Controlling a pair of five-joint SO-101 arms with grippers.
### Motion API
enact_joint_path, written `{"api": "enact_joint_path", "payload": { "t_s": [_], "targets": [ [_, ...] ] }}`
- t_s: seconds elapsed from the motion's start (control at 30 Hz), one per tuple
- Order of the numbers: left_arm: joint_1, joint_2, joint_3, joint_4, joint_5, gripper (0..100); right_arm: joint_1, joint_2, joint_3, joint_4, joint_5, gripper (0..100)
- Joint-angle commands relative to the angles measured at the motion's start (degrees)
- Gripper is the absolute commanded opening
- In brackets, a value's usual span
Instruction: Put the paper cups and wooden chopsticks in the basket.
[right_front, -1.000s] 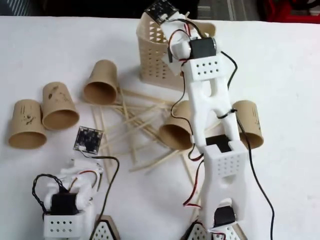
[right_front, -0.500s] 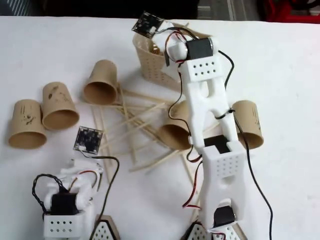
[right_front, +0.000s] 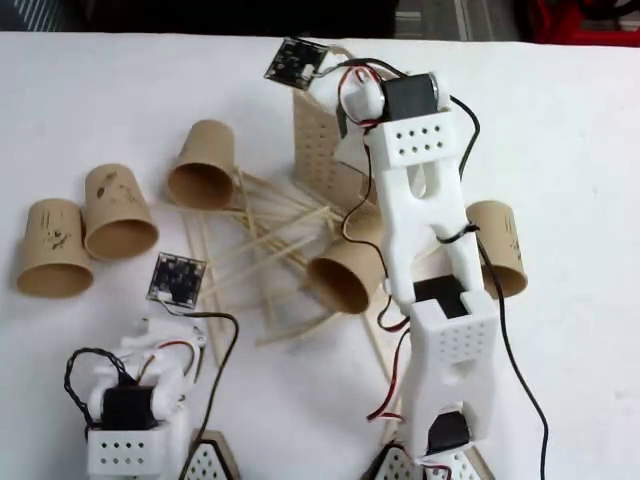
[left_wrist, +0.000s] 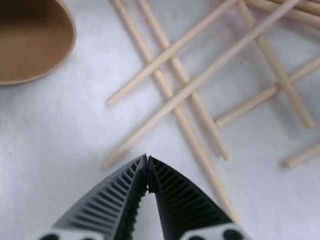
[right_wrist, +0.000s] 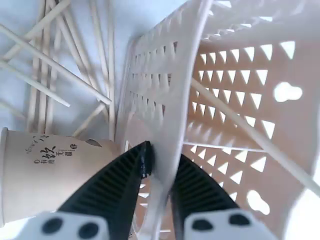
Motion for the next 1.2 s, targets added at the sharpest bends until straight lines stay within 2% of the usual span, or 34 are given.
{"api": "enact_joint_path", "payload": {
  "t_s": [0.0,0.07,0.13,0.23,0.3,0.53,0.67,1.17],
  "targets": [
    [-0.04,-0.22,-0.26,0.26,-0.26,2,-0.40,-4.44,-0.26,0.22,0.18,2.1],
    [-0.04,-0.22,-0.26,0.26,-0.26,2,-0.40,-4.53,-0.26,0.22,0.09,2.8],
    [-0.04,-0.22,-0.26,0.26,-0.26,2,-0.31,-4.88,-0.26,0.22,-0.62,7.7],
    [-0.04,-0.22,-0.26,0.26,-0.26,2,-0.04,-5.14,-0.88,0.22,-7.03,18.3],
    [-0.04,-0.22,-0.26,0.26,-0.26,2,-0.40,-6.46,-0.88,0.22,-9.23,22.0],
    [-0.04,-0.22,-0.26,0.26,-0.26,2,-2.51,-14.64,-0.26,0.31,-9.76,20.0],
    [-0.04,-0.22,-0.26,0.26,-0.26,2,-3.03,-20.09,1.67,0.31,-15.38,20.0],
    [-0.04,-0.22,-0.26,0.26,-0.26,2,-12.00,-56.66,51.34,0.13,-16.79,20.5]
  ]
}}
